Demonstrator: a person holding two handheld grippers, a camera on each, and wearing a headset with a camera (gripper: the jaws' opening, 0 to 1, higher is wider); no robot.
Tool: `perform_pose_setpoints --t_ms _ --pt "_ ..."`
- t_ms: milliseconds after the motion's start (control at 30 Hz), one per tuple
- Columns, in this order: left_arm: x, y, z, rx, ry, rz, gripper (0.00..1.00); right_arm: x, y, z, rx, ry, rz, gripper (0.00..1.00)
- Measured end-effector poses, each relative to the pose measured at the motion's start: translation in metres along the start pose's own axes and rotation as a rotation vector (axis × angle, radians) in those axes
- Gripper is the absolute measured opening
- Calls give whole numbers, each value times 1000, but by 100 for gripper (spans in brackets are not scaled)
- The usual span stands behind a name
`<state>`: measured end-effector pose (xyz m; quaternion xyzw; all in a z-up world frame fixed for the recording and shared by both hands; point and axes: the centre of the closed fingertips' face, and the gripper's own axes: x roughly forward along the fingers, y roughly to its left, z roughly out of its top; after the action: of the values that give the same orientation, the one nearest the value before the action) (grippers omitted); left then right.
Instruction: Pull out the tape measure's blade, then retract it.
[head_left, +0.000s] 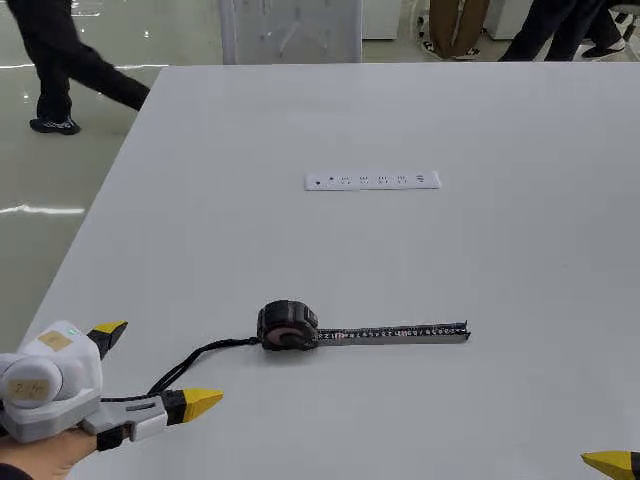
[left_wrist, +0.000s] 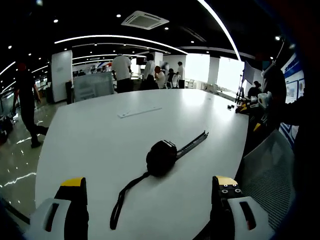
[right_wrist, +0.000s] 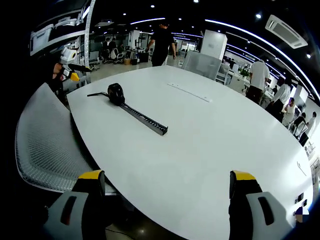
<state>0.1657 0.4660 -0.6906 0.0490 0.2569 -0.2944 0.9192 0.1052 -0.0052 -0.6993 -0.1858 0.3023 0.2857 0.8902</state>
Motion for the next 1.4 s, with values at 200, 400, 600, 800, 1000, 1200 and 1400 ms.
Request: perform_pose_setpoints --t_ms 200,400,600,800,1000,1200,1400 --pt "20 -28 9 58 56 -68 100 8 -8 18 -83 8 32 100" --pt "39 -35 44 26 24 -66 100 23 -14 42 -163 10 86 100" --pt "85 -44 39 -6 35 31 100 53 -14 55 -247 19 163 100" --pt "110 -40 12 -59 30 119 100 80 -16 60 -295 32 234 96" --pt "105 -43 5 -154 -34 213 100 98 -10 64 -336 32 336 89" --pt "109 -50 -7 -146 -86 268 100 117 -6 63 -436 48 428 86" --pt "122 -38 -6 -145 -120 286 100 137 3 65 -469 72 484 79"
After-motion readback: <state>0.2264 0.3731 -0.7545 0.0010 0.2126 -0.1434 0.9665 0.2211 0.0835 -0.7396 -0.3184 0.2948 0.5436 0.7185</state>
